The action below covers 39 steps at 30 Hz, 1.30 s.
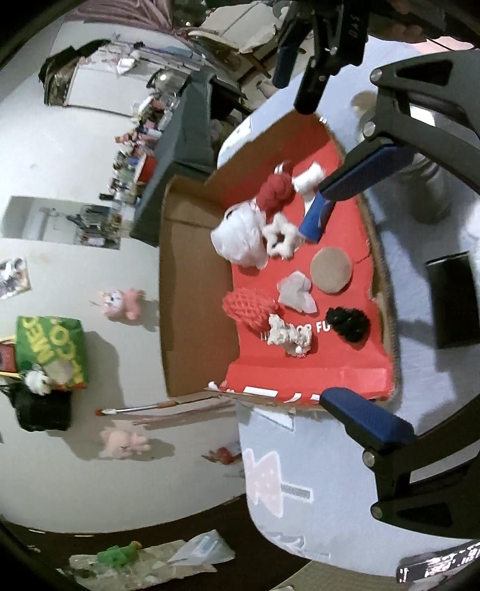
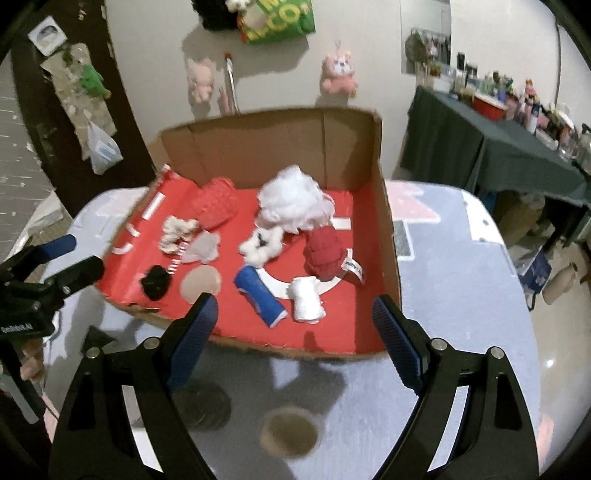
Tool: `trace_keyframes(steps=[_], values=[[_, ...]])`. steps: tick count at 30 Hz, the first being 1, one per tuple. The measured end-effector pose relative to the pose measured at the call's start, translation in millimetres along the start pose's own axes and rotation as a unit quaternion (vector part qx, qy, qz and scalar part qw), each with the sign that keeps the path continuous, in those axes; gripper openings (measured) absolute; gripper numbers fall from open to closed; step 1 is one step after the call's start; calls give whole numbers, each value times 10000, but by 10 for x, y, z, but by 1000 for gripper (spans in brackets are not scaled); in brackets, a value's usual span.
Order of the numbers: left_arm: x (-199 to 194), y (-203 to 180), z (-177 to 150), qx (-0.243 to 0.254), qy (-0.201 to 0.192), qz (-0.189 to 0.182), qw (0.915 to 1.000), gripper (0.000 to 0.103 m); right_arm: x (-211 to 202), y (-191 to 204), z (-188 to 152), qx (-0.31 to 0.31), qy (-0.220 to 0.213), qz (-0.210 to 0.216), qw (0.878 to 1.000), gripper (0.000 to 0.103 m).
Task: Organize soft objects
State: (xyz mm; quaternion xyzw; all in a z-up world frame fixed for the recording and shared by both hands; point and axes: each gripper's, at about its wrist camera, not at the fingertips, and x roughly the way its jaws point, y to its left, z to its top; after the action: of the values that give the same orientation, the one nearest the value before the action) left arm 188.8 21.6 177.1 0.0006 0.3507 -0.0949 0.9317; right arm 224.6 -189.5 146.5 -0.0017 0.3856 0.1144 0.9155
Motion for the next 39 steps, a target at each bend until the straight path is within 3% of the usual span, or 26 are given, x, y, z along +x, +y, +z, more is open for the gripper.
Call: trace_keyframes(steps=[5, 8, 11, 20, 24, 30, 39], values=[[-379, -71, -292, -94, -401, 48, 9991, 103, -441, 139, -263, -148, -465, 4, 9988, 87], [-544, -97, -524, -188, -626, 113, 9978, 103, -624, 193, -492, -162, -675, 11, 9976, 95], [-621, -150, -775, -241, -665, 156, 9974, 103, -691, 240, -764, -183, -832, -175, 9962, 95], [-336, -225, -1369, -345, -259, 199, 9989, 103, -445, 253, -1447, -28, -643, -300, 9975, 95], [-94, -244, -1542, -350, 51, 282, 9990, 103, -192, 207, -1594, 30, -394, -456, 9982, 95], [135, -294, -1657, -312, 341, 497, 9977, 103, 104, 146, -1724, 93, -92, -573, 9983, 95], [233, -332, -1669, -348, 564, 709, 9953, 103, 218, 118, -1772, 143, -26, -665, 9977, 95]])
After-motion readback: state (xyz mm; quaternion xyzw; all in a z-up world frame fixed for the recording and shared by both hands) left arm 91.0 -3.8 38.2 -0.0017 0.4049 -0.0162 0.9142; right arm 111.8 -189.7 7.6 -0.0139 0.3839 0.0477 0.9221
